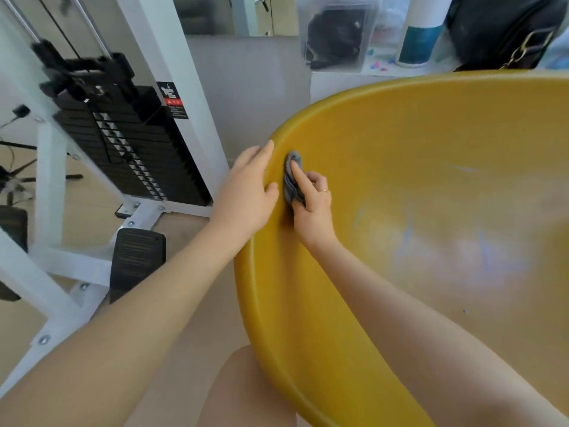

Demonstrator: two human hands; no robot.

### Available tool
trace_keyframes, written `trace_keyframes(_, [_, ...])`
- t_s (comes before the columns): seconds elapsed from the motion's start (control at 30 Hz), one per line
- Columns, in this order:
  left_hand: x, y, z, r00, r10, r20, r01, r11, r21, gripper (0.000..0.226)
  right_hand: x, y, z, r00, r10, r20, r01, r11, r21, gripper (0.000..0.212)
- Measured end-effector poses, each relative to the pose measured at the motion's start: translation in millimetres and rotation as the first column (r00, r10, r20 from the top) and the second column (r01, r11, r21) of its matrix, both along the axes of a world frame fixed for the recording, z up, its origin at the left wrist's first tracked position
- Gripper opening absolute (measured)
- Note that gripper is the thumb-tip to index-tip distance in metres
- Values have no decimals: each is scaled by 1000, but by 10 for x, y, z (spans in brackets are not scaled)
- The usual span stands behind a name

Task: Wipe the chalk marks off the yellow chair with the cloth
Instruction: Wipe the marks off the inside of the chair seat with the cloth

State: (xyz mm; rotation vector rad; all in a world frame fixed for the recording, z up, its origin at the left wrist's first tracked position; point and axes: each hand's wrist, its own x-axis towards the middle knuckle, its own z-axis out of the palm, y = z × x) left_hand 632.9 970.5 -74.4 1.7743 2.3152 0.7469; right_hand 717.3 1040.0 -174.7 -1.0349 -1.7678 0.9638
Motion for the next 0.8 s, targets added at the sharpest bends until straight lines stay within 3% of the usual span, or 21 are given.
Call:
trace_keyframes(0.07, [36, 131, 21, 989, 16, -146, -20, 1000, -23, 60, 72, 164, -74, 1000, -21, -17, 20, 998, -58, 68])
trace_keyframes(0.13, [61, 257, 46, 974, 22, -227, -33, 998, -45, 59, 161, 412, -88, 994, -110, -15, 104, 971, -216, 68])
trace_keyframes(0.33, [72, 477, 75, 958, -19, -285, -8, 995, -96, 64, 486, 826, -79, 955, -207, 212, 269, 905, -330, 73])
trace_keyframes(0.43, [75, 465, 61, 951, -31, -308, 2, 996, -92, 66, 400, 788, 9, 959, -212, 185, 268, 889, -370, 71])
trace_keyframes(0.53, [64, 469, 63, 952, -46, -302, 24, 997, -78, 64, 163, 507, 214, 997, -68, 47, 74, 990, -122, 65])
trace_keyframes(0.6, [42, 472, 51, 957, -51, -284, 36, 998, -58, 62, 20, 299, 327, 1000, 2, 20, -3, 997, 81, 62])
trace_keyframes(0.7, [31, 463, 50, 970, -46, -240, 44, 999, -15, 60, -38, 196, 350, 997, -10, 82, -6, 980, 199, 65])
trace_keyframes(0.8, [67, 440, 32, 945, -42, -325, 31, 999, -40, 59, 53, 385, 229, 982, -60, 179, 16, 971, 237, 66])
